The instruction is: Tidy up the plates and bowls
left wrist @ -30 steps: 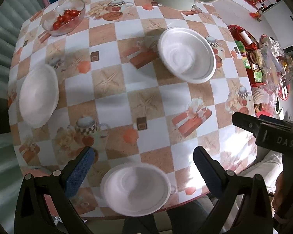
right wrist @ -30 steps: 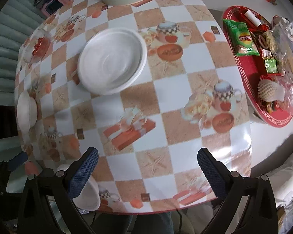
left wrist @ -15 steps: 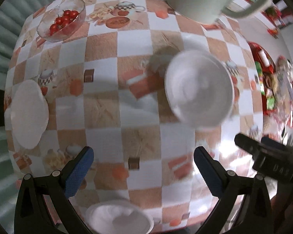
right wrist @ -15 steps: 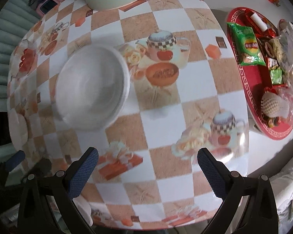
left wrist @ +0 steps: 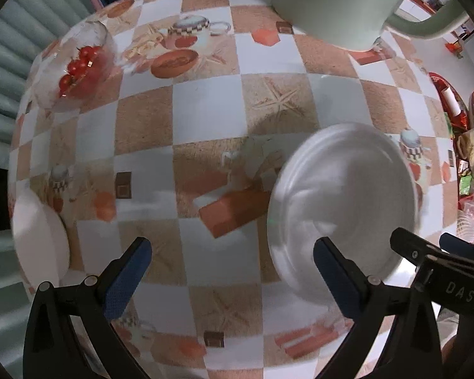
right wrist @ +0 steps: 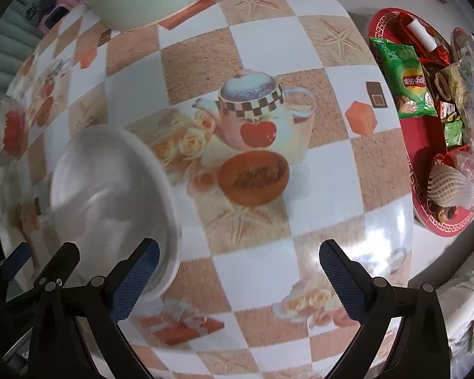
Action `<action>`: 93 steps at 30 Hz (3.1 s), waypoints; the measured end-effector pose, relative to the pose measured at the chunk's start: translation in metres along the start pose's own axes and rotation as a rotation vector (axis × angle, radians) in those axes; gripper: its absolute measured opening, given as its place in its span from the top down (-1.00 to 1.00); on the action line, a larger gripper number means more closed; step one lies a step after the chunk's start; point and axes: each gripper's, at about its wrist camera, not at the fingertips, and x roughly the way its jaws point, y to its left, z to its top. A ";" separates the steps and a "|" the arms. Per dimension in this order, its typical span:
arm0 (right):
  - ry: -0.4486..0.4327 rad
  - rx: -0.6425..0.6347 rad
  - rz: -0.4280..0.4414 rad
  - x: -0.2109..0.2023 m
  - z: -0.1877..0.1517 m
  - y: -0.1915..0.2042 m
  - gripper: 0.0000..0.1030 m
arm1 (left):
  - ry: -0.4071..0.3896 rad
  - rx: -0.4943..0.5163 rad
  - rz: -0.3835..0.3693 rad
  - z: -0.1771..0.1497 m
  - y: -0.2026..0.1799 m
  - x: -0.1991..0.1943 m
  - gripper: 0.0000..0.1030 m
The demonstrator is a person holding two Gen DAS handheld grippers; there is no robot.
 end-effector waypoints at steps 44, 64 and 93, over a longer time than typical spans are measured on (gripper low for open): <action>-0.023 -0.088 0.163 0.018 -0.010 0.014 0.66 | 0.048 0.134 -0.162 0.005 -0.030 0.036 0.56; 0.085 0.076 0.116 0.036 -0.172 -0.058 0.64 | 0.137 0.365 -0.159 -0.141 -0.099 0.036 0.54; 0.000 0.044 0.107 -0.037 -0.208 -0.010 0.63 | -0.020 0.391 -0.187 -0.174 -0.057 -0.051 0.53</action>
